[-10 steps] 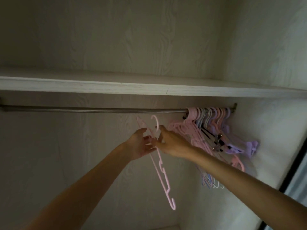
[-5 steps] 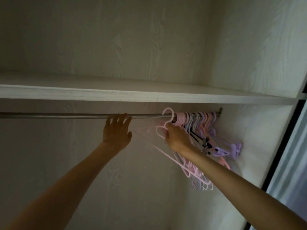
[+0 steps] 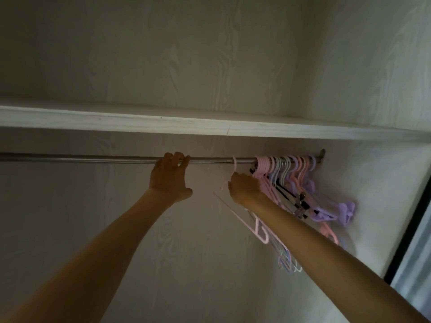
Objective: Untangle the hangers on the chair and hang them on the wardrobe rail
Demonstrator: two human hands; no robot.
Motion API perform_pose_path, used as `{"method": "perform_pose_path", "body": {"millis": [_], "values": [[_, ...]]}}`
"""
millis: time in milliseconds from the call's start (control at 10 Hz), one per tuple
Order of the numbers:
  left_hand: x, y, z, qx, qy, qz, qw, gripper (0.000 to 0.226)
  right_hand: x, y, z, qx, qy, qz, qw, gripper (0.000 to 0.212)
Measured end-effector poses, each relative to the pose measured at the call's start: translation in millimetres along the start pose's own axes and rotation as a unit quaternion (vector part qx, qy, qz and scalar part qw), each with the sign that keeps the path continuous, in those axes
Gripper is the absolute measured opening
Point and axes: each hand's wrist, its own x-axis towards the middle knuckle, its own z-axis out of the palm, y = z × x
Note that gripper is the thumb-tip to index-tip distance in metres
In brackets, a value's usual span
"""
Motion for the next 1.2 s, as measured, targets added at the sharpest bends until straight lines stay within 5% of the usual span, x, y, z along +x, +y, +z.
{"method": "perform_pose_path", "body": {"millis": [100,200,300,500,900,1000,1100,1200], "values": [[0,1,3,-0.027,-0.005,-0.013,1.000,0.092,2,12,-5,0.021,0.107,-0.029,0.994,0.053],[-1,4,6,-0.033,-0.010,-0.028,0.999,0.094,22,25,-14,0.028,0.132,-0.100,0.986,0.067],[-1,6,8,-0.031,-0.008,-0.037,0.999,0.095,46,34,-9,0.012,0.105,-0.170,0.980,0.062],[-1,7,13,-0.040,0.007,-0.051,0.998,0.097,56,69,17,0.016,0.217,-0.200,0.955,0.052],[-3,8,24,-0.046,0.003,-0.062,0.997,0.106,48,92,9,-0.025,0.153,-0.135,0.979,0.072],[-20,7,31,-0.039,0.058,-0.034,0.997,0.104,21,96,3,-0.027,0.166,-0.135,0.976,0.072],[-62,9,39,-0.108,0.164,-0.010,0.981,0.088,-20,100,-7,-0.013,0.181,-0.139,0.974,0.059],[-158,16,78,-0.219,0.143,0.005,0.965,0.046,-71,116,-6,-0.001,0.195,-0.112,0.974,0.036]]}}
